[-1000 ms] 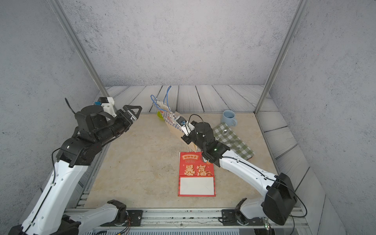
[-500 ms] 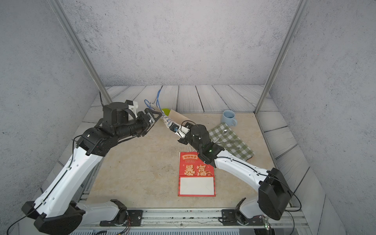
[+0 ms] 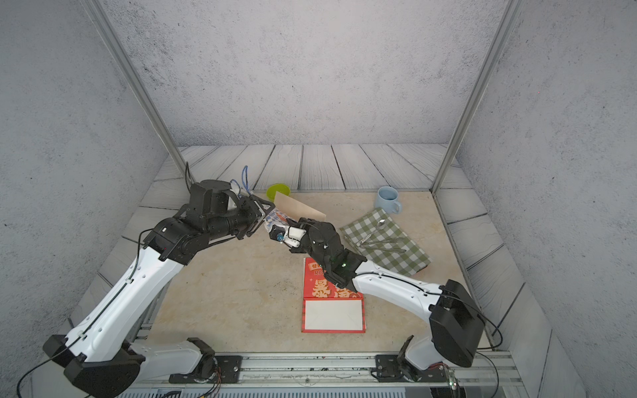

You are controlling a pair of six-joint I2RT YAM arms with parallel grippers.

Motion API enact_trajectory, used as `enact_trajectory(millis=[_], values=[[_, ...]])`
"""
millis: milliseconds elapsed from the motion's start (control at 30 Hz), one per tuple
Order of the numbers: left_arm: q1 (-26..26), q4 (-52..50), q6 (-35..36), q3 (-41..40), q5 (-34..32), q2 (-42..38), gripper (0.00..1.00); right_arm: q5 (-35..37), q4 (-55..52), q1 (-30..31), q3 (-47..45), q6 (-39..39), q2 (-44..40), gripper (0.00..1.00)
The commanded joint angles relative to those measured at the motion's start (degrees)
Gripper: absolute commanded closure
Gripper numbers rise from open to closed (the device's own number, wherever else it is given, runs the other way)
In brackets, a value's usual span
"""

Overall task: Put away the paper bag
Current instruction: Press the paper bag.

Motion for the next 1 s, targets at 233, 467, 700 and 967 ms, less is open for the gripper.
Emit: enact_trajectory(millis=[233, 467, 700, 967], values=[[-0.25, -1.03, -0.56, -1.53, -2.68, 0.16, 0.77, 3.46, 3.95, 1.69, -0.7, -1.31, 0.63, 1.0], [-0.28, -0.92, -1.02, -1.83, -3.51, 0.0, 0.95, 3.95, 4.69, 1.95, -1.36, -2.53, 0.72, 0.98], [-0.24, -0.18, -0.28, -2.31, -4.06, 0.34, 1.0, 3.05, 2.88, 2.26, -2.16, -1.79, -0.34, 0.35], [0.12, 3.19, 12.07, -2.97, -5.33, 1.94, 1.0, -2.49, -6.18, 2.17, -7.72, 8.82, -12.56, 0.01]])
